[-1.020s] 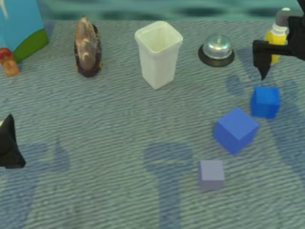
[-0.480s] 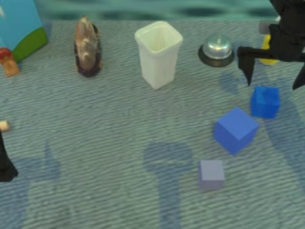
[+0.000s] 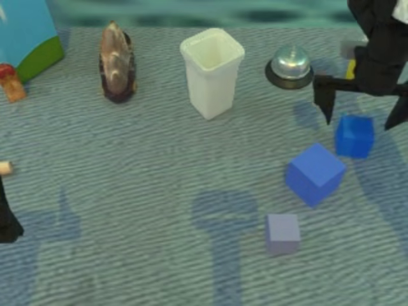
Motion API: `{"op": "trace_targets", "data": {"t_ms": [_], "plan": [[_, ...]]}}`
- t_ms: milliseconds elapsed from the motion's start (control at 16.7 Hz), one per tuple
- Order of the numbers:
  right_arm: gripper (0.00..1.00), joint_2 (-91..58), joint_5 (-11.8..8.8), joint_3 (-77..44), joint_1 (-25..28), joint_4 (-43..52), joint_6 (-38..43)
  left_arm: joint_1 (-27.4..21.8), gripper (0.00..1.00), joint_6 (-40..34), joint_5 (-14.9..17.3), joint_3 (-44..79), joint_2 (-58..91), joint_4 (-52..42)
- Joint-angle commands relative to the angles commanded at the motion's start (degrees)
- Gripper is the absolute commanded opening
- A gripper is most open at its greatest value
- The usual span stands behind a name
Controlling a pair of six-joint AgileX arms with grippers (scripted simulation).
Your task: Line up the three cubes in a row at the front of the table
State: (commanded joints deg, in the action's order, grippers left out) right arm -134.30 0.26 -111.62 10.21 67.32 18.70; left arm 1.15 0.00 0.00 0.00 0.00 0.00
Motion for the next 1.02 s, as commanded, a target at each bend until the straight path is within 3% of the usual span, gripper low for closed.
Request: {"op": "trace_targets", "data": {"t_ms": [300, 600, 1020], "plan": [[1.00, -2.76, 0.03, 7.39, 0.14, -10.28, 0.20, 0.00, 1.00, 0.00, 0.00, 0.00, 0.00, 0.00], [1.00, -3.02, 0.03, 8.03, 0.16, -11.05, 0.23, 0.00, 1.00, 0.00, 0.00, 0.00, 0.00, 0.00], [0.47, -3.02, 0.03, 8.03, 0.16, -11.05, 0.23, 0.00, 1.00, 0.00, 0.00, 0.00, 0.00, 0.00]]}}
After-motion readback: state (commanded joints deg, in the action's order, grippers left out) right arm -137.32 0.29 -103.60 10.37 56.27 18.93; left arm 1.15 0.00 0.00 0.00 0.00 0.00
